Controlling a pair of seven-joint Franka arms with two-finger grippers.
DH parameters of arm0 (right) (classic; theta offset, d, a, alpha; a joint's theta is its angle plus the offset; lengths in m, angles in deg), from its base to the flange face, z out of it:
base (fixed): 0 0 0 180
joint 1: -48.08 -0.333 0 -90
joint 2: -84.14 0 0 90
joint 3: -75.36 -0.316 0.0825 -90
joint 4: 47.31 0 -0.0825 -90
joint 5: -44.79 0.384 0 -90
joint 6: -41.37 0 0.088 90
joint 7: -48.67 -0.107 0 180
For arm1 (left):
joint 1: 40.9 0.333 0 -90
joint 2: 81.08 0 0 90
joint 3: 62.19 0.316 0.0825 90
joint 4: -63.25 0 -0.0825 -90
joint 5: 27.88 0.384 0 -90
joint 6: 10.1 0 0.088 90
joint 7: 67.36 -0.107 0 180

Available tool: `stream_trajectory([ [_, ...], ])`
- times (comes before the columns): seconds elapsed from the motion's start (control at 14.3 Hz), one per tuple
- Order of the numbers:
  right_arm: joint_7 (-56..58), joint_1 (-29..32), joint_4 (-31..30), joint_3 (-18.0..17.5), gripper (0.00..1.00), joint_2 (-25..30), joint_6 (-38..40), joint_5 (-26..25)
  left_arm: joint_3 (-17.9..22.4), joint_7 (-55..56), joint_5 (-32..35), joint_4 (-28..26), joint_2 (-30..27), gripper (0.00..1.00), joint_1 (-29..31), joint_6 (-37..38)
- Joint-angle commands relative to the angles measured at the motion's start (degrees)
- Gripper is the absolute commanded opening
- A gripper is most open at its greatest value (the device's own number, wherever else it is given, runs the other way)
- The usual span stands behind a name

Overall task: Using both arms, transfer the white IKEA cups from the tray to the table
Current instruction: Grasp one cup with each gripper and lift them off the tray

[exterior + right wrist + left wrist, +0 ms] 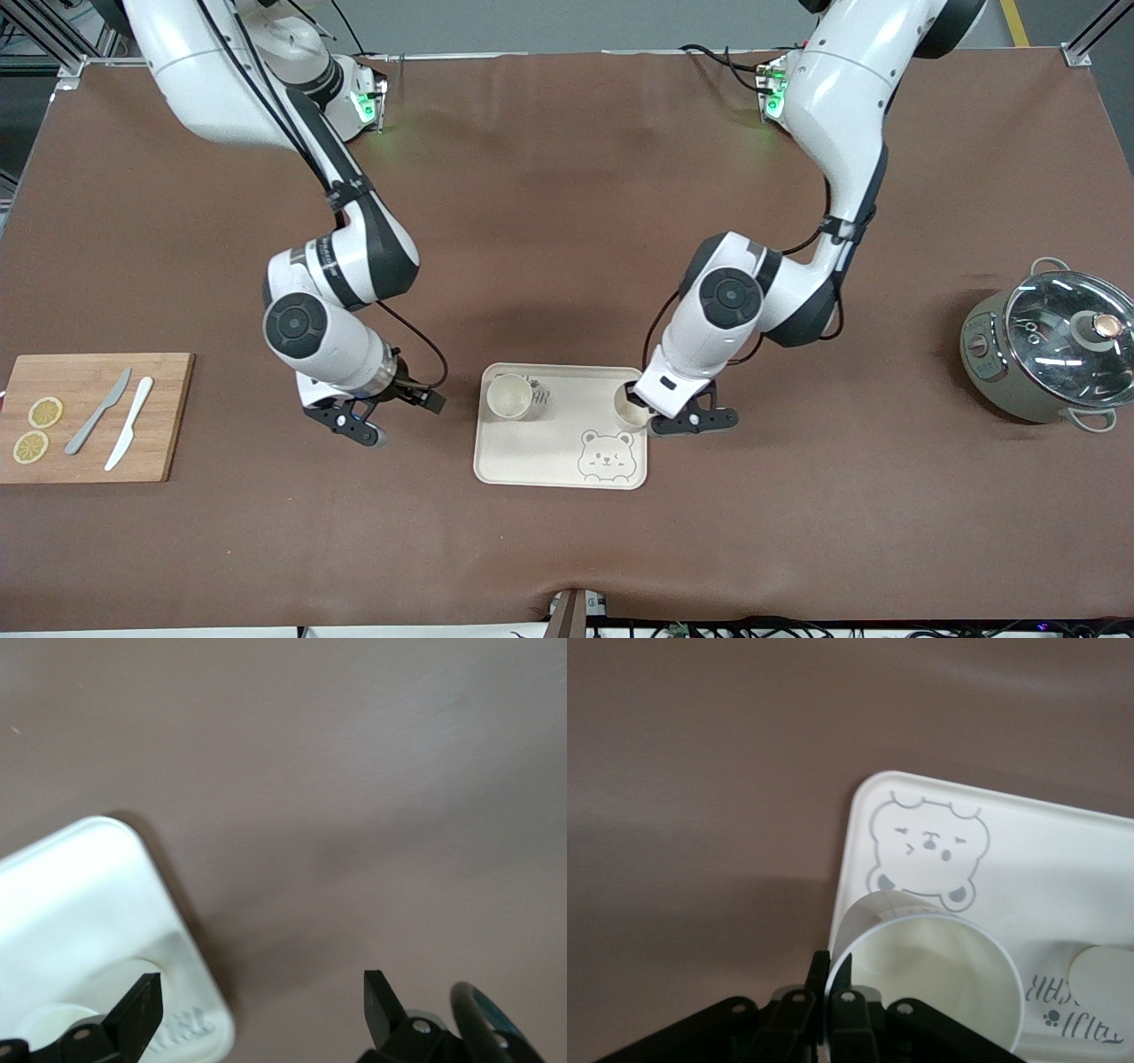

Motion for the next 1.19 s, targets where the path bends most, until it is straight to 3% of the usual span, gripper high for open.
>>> stream_trajectory([
  [0.0, -3.28, -2.11, 2.74, 0.06, 1.00, -1.48, -1.92, 3.09, -0.06, -1.02, 0.74, -1.34, -3.87, 0.00, 2.31, 5.36],
  [0.21, -3.46, -5.61, 2.74, 0.14, 1.00, -1.48, -1.84, 5.47, -0.06, -2.95, 0.65, -1.43, -5.11, 0.00, 4.78, 10.20],
  [0.28, -3.55, -6.41, 2.74, 0.14, 0.91, -1.48, -1.58, 5.56, -0.06, -3.31, 0.74, -1.69, -5.46, 0.00, 5.39, 11.35],
  [0.49, -6.27, -6.94, 2.74, 0.14, 0.79, -3.41, -2.19, 5.13, -0.15, -3.57, 0.74, -4.40, -6.77, 0.00, 8.29, 11.45],
  [0.77, -6.36, -7.91, 2.74, 0.23, 0.71, -4.64, -5.18, 4.86, -0.06, -3.66, 0.74, -9.59, -8.36, 0.00, 10.93, 11.45],
  [0.91, -6.45, -8.09, 2.74, 0.23, 0.52, -5.26, -6.23, 5.04, -0.15, -3.93, 0.83, -10.91, -8.89, 0.00, 13.65, 11.45],
  [1.12, -6.36, -8.09, 2.74, 0.32, 0.10, -5.52, -6.94, 4.86, -0.15, -9.19, 1.09, -11.88, -8.72, 0.00, 17.52, 11.36],
])
